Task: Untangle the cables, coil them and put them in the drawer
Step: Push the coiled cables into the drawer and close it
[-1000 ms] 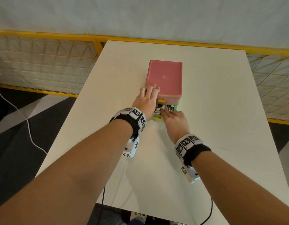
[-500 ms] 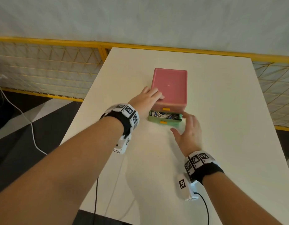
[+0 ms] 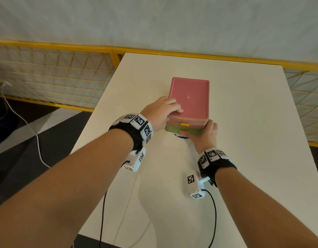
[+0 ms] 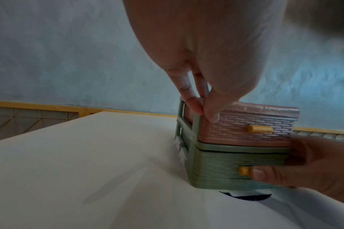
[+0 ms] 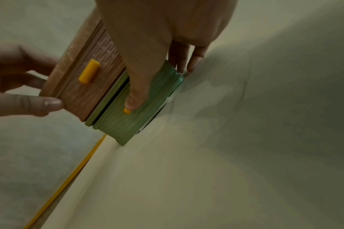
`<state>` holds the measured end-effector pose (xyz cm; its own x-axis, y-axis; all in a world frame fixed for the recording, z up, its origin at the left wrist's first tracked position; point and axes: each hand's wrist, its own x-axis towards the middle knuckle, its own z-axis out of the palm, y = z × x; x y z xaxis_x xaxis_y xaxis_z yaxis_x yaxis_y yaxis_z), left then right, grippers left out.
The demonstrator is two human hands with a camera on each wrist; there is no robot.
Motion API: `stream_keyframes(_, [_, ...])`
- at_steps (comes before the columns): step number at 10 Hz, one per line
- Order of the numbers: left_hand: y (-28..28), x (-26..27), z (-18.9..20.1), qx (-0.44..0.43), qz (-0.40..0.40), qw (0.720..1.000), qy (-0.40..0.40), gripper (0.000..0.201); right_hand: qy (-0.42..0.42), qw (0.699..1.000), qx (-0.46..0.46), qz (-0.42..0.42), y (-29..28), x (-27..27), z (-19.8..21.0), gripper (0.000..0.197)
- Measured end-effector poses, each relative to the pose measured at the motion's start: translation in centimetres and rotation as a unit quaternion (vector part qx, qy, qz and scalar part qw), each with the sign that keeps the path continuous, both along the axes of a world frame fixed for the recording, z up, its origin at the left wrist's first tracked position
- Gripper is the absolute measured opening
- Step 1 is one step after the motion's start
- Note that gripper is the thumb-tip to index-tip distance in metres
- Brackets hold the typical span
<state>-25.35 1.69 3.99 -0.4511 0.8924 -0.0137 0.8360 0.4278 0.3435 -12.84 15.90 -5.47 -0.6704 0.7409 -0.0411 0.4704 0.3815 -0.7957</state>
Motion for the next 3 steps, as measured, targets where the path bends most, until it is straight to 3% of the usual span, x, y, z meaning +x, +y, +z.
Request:
stream_keyframes(2, [-1.2,0.7,0.1,0.029,0.006,0.996,-0.079,0.064,-0.033,0.999,0.014,0.038,0.3,0.9,1.2,0.084])
stream_keyframes(3, [-4.2,1.1,0.1,0.188,0.148,0.965,-0.105,0.064,-0.013,0.998,0.035,0.052,1.8,2.3,3.4,0.080])
